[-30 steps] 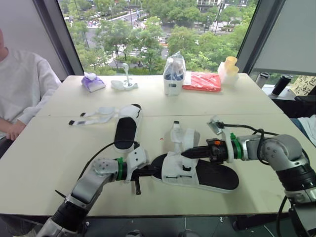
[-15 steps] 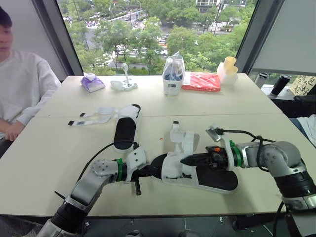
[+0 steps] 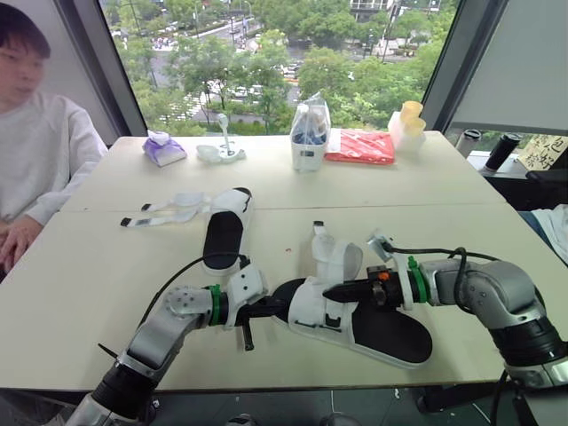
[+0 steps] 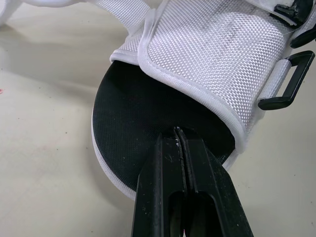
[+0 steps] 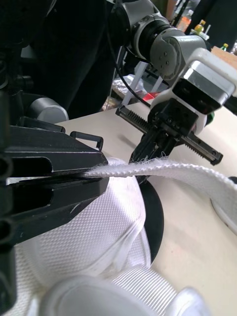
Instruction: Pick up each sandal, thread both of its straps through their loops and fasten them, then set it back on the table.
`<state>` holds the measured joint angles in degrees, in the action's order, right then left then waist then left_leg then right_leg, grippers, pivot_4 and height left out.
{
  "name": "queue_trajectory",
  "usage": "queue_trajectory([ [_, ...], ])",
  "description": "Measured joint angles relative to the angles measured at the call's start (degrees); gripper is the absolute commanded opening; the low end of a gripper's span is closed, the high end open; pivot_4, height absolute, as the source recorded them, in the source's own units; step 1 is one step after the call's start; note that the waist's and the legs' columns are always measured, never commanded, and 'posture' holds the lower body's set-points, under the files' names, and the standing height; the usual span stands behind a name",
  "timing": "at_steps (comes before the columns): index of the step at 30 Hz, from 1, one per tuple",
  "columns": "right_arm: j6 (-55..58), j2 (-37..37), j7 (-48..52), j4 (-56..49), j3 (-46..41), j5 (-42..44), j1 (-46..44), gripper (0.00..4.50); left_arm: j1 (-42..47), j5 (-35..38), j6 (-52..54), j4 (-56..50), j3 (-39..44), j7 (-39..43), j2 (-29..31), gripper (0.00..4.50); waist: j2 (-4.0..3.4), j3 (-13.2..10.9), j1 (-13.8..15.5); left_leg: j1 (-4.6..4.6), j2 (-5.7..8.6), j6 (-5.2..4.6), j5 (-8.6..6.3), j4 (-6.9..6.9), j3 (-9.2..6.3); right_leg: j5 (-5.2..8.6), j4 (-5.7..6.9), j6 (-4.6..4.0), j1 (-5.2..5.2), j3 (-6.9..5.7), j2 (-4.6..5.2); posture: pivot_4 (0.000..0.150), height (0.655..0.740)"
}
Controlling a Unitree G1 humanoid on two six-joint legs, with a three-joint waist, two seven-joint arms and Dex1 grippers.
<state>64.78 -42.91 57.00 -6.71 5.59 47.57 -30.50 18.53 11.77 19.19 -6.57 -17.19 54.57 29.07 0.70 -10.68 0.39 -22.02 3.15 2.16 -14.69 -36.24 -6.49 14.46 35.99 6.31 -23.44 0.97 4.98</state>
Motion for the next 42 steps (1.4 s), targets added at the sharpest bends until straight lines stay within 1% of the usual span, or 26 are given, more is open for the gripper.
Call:
queue_trajectory([
  [6,0.9,0.3,-0.3,-0.9,-0.7,0.2,0.0,0.04,0.0,0.1,-0.4,0.3,0.0,0.3,0.0,0.00,0.00,0.0,0.0,0.01,0.00,0.00,0.00,0.00,0.00,0.00,0.02,0.00,0.00,0.00,0.00,0.150,0.7400],
  [13,1.4,-0.3,-0.3,-2.3,-1.4,0.3,-0.4,0.04,-0.1,1.4,1.8,-0.7,0.0,3.0,0.8,0.00,-0.01,0.0,0.0,-0.01,0.00,0.00,0.00,-0.01,0.00,0.00,0.01,0.00,-0.01,0.00,0.01,0.150,0.7400],
  [19,5.4,0.1,-0.8,-4.1,-3.5,3.5,-0.4,0.04,0.1,1.4,2.0,-0.6,0.0,4.0,0.7,0.00,0.00,0.0,0.2,-0.01,0.00,0.00,0.00,-0.01,0.00,0.00,0.01,0.00,0.00,0.00,0.01,0.150,0.7400],
  [27,9.9,2.4,-4.1,-3.8,-6.4,7.2,-0.5,0.04,0.2,1.5,2.7,-0.5,0.0,4.0,0.5,0.00,0.00,0.0,0.2,-0.01,0.01,0.00,0.00,-0.01,0.00,0.00,0.01,0.00,0.00,0.00,0.02,0.150,0.7400],
  [33,11.8,4.1,-6.3,-1.9,-7.6,8.2,-1.5,0.04,0.2,1.4,2.8,-0.6,0.0,3.9,0.2,0.00,-0.01,0.0,0.2,-0.02,0.01,0.00,0.00,-0.02,0.01,0.00,0.02,0.00,0.00,0.00,0.02,0.150,0.7400],
  [42,11.1,3.7,-6.3,-1.9,-7.8,7.2,-0.5,0.04,0.0,1.4,2.8,-0.7,0.0,3.8,0.1,0.00,-0.01,0.0,0.2,-0.02,0.02,-0.01,0.00,-0.02,0.01,0.00,0.02,0.00,0.00,0.00,0.02,0.150,0.7400],
])
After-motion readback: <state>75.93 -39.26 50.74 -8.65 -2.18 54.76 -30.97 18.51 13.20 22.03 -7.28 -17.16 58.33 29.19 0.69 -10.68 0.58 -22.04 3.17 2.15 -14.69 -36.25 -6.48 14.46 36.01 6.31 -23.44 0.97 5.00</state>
